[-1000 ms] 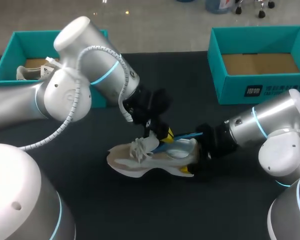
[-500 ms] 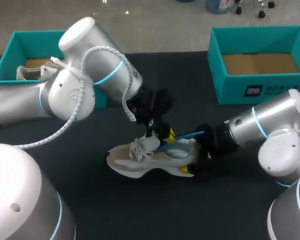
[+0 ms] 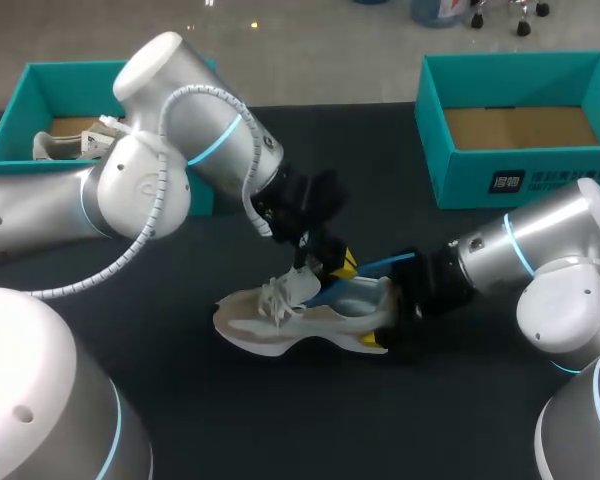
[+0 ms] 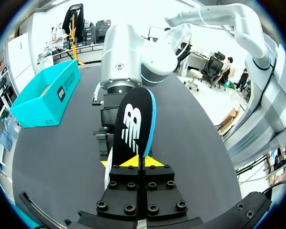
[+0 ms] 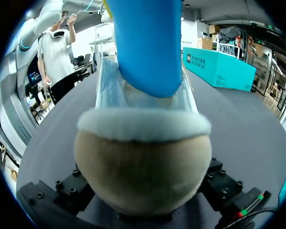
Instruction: Take the shoe out of the shoebox, open the shoe tongue, remove and reinsert the insole, then place the shoe into the shoebox
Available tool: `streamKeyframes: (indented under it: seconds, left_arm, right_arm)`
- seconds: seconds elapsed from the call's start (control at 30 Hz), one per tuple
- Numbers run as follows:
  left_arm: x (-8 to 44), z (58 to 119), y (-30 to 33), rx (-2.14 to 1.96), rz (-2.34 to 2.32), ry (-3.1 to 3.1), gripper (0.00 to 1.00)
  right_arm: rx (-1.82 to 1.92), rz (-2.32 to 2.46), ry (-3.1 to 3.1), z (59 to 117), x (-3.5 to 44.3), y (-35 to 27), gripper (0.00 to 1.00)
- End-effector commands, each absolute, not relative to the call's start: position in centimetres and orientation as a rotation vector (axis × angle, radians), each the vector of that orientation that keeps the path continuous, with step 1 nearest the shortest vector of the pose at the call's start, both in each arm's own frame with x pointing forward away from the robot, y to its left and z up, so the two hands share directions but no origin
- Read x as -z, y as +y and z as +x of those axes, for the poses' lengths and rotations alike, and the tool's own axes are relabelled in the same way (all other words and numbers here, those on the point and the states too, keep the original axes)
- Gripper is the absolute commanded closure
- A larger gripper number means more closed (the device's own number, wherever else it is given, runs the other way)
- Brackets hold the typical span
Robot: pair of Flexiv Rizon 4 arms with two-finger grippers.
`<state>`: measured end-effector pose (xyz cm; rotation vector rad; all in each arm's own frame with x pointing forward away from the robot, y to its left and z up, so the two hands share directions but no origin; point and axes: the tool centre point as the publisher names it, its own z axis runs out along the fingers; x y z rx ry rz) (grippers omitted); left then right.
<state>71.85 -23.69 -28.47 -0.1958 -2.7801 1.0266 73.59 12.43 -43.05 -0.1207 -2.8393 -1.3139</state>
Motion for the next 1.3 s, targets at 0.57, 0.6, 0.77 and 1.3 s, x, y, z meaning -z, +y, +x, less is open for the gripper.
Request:
streamKeyframes:
  seconds: [0.57, 0.6, 0.77, 1.3]
  left_arm:
    - [30.2, 71.7, -22.9, -0.988, -0.16, -2.822, 0.79]
    - [30.2, 71.6, -22.9, -0.988, -0.16, -2.825, 0.77]
    - [30.1, 70.9, -22.9, -0.988, -0.172, -2.868, 0.58]
    - [30.9, 69.7, -22.3, -0.992, -0.041, -3.096, 0.61]
  right_arm:
    - [1.308, -0.123, -2.842, 73.5, 43.6, 12.6, 1.0]
    - [1.308, -0.123, -2.842, 73.5, 43.6, 12.6, 1.0]
    - [1.308, -0.123, -2.842, 73.5, 43.6, 12.6, 1.0]
    - [1.308, -0.123, -2.842, 73.5, 43.6, 12.6, 1.0]
